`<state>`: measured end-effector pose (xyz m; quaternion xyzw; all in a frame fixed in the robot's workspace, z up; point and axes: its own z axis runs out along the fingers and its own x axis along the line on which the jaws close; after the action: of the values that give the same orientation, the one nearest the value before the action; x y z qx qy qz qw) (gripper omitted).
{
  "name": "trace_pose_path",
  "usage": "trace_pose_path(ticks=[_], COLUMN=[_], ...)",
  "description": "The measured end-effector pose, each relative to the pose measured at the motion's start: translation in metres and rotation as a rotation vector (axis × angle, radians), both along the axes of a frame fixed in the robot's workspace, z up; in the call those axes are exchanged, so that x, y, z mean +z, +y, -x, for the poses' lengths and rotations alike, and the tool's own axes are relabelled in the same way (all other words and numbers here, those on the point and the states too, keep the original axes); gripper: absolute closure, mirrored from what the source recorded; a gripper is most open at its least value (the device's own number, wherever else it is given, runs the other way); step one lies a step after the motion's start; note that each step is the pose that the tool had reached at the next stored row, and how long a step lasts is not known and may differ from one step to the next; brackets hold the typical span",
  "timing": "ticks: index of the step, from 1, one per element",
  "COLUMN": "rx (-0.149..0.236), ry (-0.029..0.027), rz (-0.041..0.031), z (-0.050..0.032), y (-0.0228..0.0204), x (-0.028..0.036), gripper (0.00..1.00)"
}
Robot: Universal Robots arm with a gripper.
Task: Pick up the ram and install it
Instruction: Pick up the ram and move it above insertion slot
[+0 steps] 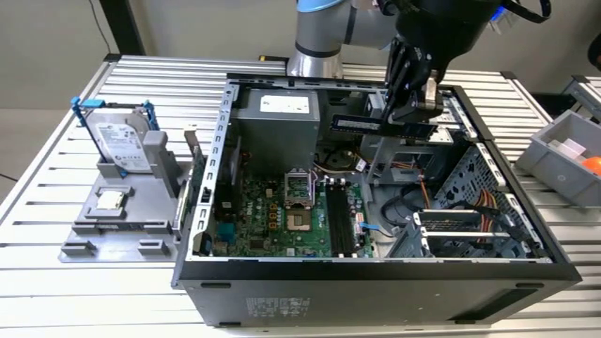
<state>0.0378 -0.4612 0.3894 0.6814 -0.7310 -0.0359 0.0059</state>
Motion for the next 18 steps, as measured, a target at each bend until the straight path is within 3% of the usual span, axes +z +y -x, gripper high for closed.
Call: trace_pose_path(ticks=[9,18], rx=[-0.002,-0.002], ry=[0.0000,-0.0001], rz=[-0.0001,0.0001], z=[0.0000,0.0001], y=[0.0000,0.0000], x=[-0.0007,-0.0167], gripper=[1.00,1.00])
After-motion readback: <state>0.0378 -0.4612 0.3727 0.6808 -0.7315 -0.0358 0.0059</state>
